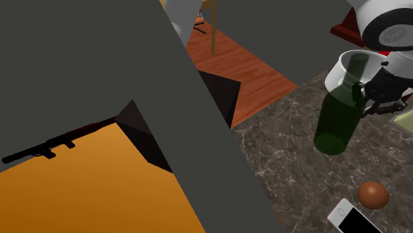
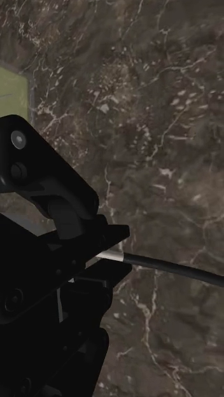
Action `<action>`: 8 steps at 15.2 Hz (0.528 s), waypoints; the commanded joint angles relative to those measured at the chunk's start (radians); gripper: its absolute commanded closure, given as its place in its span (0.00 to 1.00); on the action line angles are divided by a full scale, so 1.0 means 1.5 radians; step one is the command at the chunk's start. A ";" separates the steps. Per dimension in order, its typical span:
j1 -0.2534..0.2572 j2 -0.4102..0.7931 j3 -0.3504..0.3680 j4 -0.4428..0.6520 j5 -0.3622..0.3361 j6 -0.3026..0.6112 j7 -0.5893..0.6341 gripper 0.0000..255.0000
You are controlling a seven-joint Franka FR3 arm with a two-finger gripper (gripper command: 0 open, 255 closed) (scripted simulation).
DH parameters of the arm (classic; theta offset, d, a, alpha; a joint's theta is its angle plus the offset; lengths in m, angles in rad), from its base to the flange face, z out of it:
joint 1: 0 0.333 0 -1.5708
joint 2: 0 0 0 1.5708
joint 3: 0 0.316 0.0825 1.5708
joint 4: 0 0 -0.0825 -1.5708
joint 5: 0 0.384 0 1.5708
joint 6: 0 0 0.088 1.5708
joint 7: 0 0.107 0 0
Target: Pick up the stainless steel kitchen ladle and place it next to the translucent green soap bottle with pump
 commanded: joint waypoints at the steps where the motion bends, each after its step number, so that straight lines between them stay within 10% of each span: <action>1: 0.000 0.009 0.002 -0.010 0.002 0.015 -0.002 1.00; 8: -0.002 0.037 0.006 -0.034 0.010 0.066 -0.005 1.00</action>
